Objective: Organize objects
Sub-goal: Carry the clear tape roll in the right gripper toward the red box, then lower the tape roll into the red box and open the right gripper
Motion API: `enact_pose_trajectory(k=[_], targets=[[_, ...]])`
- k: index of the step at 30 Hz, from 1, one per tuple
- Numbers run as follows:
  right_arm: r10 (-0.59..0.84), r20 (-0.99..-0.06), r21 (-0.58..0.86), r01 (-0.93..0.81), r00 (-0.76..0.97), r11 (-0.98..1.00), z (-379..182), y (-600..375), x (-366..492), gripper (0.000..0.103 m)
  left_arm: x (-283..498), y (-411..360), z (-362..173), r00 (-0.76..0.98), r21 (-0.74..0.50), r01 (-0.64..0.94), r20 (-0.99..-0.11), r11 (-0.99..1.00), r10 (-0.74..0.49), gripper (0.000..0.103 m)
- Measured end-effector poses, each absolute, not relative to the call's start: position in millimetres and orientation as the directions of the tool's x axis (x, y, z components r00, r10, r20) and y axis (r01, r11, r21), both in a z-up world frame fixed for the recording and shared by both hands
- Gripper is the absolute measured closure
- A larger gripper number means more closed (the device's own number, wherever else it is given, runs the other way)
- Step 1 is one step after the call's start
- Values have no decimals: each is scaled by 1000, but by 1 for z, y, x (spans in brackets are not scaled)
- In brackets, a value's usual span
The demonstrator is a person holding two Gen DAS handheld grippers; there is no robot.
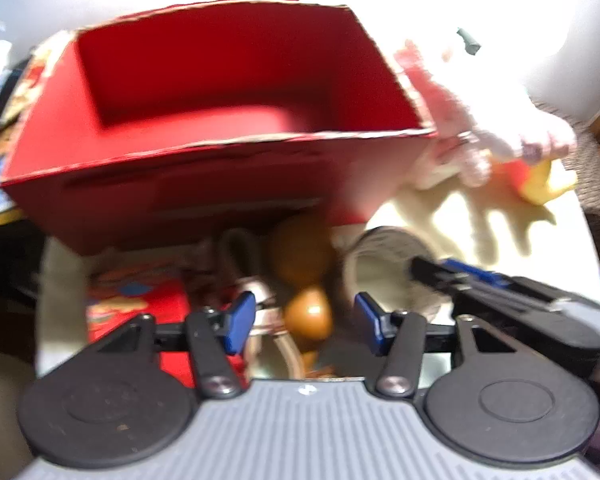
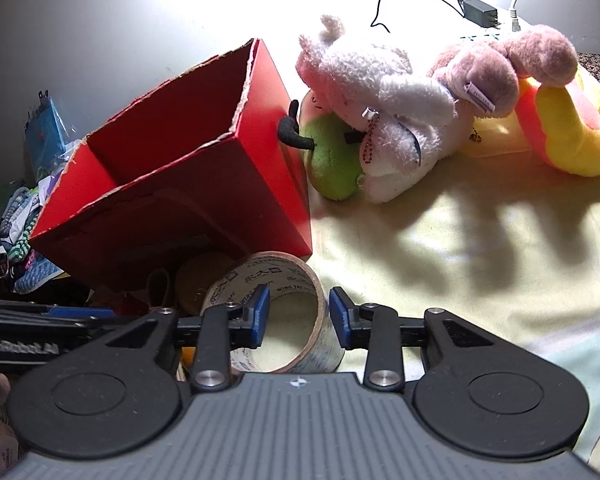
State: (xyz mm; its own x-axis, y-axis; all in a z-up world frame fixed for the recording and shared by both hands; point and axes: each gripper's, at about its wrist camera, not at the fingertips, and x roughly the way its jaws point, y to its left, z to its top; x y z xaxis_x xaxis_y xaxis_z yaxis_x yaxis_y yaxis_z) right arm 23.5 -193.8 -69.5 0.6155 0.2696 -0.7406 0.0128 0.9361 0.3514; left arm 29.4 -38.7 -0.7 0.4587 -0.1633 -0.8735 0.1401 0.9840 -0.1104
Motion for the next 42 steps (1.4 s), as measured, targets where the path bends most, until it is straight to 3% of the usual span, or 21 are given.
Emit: enact_pose_trajectory(k=[4, 8, 10, 12, 18, 26, 32, 37, 42], targets=[[276, -744, 354, 8, 609, 935, -76, -197, 30, 70, 38, -45, -6, 467, -204, 159, -847, 966, -255, 55], [293, -751, 369, 7, 592, 929, -84, -201, 34, 78, 48, -45, -19, 383, -266, 132, -875, 955, -297, 57], [293, -751, 369, 9, 592, 929, -86, -204, 35, 87, 52, -49, -25, 365, -281, 133, -878, 951, -310, 63], [313, -747, 395, 13, 586, 919, -87, -210, 35, 88, 56, -53, -33, 333, -296, 134, -885, 946, -325, 82], [307, -726, 388, -1, 615, 922, -80, -227, 24, 88, 52, -69, -34, 316, -320, 167, -879, 933, -358, 85], [303, -549, 340, -123, 779, 932, -19, -256, 2, 86, 30, -91, 29, 451, -316, 317, -779, 894, -435, 84], [333, -393, 301, -222, 857, 927, 37, -241, 24, 87, 33, -66, 91, 591, -307, 338, -666, 890, -454, 84], [362, -430, 312, -241, 827, 919, 55, -208, 79, 87, 58, -30, 110, 652, -310, 312, -618, 898, -440, 83], [384, -550, 337, -224, 742, 915, 37, -161, 142, 91, 101, 13, 99, 647, -333, 245, -643, 910, -410, 83]])
